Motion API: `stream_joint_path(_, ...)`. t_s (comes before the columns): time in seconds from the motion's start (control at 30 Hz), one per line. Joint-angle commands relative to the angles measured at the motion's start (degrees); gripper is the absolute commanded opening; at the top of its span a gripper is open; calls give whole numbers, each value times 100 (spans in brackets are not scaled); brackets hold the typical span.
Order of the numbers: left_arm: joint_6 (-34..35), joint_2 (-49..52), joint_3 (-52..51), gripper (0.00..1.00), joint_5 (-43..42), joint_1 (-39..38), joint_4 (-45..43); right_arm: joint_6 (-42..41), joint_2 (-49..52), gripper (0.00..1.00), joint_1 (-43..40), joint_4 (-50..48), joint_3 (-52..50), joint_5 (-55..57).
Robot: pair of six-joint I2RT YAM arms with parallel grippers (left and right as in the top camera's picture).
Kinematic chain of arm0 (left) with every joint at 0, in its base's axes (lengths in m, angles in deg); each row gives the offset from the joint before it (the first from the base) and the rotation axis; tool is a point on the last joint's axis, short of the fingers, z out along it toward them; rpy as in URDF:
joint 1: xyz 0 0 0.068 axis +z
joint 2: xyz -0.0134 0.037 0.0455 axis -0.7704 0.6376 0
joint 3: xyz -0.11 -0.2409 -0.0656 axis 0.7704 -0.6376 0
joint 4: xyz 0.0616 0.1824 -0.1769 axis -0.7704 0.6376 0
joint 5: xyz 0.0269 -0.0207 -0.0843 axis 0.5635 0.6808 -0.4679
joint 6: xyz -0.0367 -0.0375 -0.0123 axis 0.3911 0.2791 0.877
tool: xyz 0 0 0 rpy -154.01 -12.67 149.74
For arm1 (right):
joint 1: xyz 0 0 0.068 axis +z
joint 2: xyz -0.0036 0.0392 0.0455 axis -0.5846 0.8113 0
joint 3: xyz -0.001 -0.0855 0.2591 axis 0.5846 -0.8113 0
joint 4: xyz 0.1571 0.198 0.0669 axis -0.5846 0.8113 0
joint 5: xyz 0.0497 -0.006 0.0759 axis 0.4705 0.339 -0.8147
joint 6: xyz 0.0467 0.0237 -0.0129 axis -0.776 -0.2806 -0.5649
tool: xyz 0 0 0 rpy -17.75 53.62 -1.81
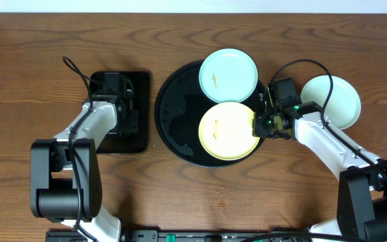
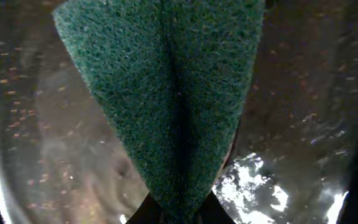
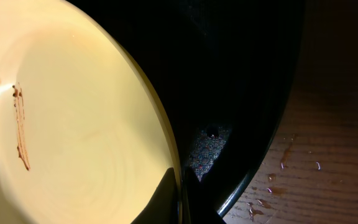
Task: Clean dirty plates on tray and stack at the side
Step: 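Lower the left gripper onto the sponge in the black tray and grasp, then lift the sponge with the left gripper and carry it over the yellow plate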
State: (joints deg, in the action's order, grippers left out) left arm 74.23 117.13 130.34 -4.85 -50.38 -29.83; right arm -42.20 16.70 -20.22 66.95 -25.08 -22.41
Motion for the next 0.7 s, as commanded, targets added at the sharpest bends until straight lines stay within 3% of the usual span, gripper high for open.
stream_joint_path(0.0, 33, -225, -39, 35, 275, 175, 4, -59, 0, 1, 28, 4, 114, 11)
stream_joint_path(0.03, 33, -302, -39, 62, 278, 188, -9, -59, 0, 1, 28, 4, 114, 11)
stream_joint_path(0.07, 33, -361, -39, 73, 275, 197, -26, -59, 0, 1, 28, 4, 114, 11)
stream_joint_path(0.17, 31, -365, -50, 83, 275, 197, -101, -59, 0, 1, 28, 4, 114, 11)
stream_joint_path(0.43, 31, -76, -280, 84, 275, 197, -1123, -59, 0, 1, 28, -2, 114, 11)
stream_joint_path(0.53, 33, 13, -280, 68, 275, 197, -1211, -59, 0, 1, 28, -2, 114, 11)
stream_joint_path(0.67, 31, 105, -291, 61, 236, 195, -1211, -59, 0, 1, 28, -35, 114, 11)
